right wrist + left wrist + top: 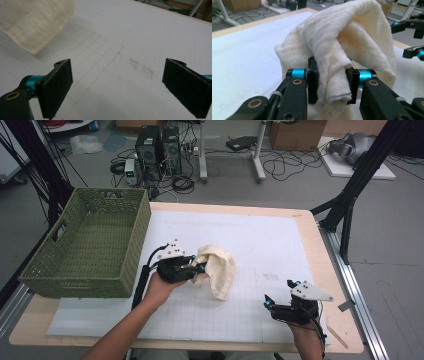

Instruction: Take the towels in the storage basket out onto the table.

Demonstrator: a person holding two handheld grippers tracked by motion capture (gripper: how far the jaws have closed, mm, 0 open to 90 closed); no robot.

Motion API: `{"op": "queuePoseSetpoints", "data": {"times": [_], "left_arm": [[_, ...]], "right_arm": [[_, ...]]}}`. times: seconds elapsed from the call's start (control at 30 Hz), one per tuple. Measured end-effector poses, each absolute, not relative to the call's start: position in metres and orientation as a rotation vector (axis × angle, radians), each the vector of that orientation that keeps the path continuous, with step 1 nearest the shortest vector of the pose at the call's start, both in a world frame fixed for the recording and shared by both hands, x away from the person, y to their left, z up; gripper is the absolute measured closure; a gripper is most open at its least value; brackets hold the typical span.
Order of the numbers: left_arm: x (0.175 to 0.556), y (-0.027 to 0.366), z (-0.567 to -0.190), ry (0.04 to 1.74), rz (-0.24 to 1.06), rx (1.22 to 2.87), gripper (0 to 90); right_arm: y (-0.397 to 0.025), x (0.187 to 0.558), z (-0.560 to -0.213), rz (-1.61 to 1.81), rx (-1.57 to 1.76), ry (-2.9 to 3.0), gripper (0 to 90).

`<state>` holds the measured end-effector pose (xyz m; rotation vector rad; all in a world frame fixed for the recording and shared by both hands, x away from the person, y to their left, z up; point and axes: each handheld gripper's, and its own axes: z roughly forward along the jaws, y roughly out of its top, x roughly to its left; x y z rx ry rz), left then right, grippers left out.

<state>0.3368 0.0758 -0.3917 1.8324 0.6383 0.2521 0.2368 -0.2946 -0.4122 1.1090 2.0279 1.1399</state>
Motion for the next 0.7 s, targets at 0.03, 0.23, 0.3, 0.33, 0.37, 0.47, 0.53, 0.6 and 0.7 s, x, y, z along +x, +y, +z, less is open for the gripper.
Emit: {"op": "queuePoseSetpoints", "data": {"times": [0.03, 0.23, 0.3, 0.33, 0.37, 0.47, 0.53, 0.6, 0.7], "left_arm": [[0.337, 0.073, -0.395, 0.638, 0.241, 1.838, 70.4], [0.347, 0.059, -0.423, 0.697, 0.21, 1.922, 68.7], [0.35, 0.059, -0.427, 0.709, 0.211, 1.941, 66.7], [0.354, 0.057, -0.435, 0.736, 0.233, 1.974, 64.6], [0.355, 0.056, -0.438, 0.753, 0.244, 1.979, 62.5], [0.357, 0.056, -0.441, 0.783, 0.252, 1.973, 46.7], [0.355, 0.058, -0.438, 0.806, 0.285, 1.965, 29.2], [0.353, 0.061, -0.435, 0.816, 0.278, 1.943, 20.6], [0.345, 0.075, -0.425, 0.812, 0.326, 1.9, 18.1]], "right_arm": [[-0.295, 0.236, -0.412, 1.14, 1.117, 2.027, 8.8], [-0.294, 0.237, -0.413, 1.142, 1.108, 2.032, 8.8], [-0.293, 0.238, -0.413, 1.143, 1.105, 2.033, 8.8], [-0.293, 0.238, -0.413, 1.142, 1.108, 2.038, 8.8], [-0.293, 0.238, -0.414, 1.14, 1.104, 2.038, 8.8], [-0.292, 0.238, -0.414, 1.133, 1.105, 2.044, 8.8], [-0.292, 0.238, -0.414, 1.129, 1.1, 2.046, 8.7], [-0.292, 0.238, -0.415, 1.13, 1.107, 2.043, 8.8], [-0.292, 0.238, -0.415, 1.128, 1.114, 2.044, 8.8]]}}
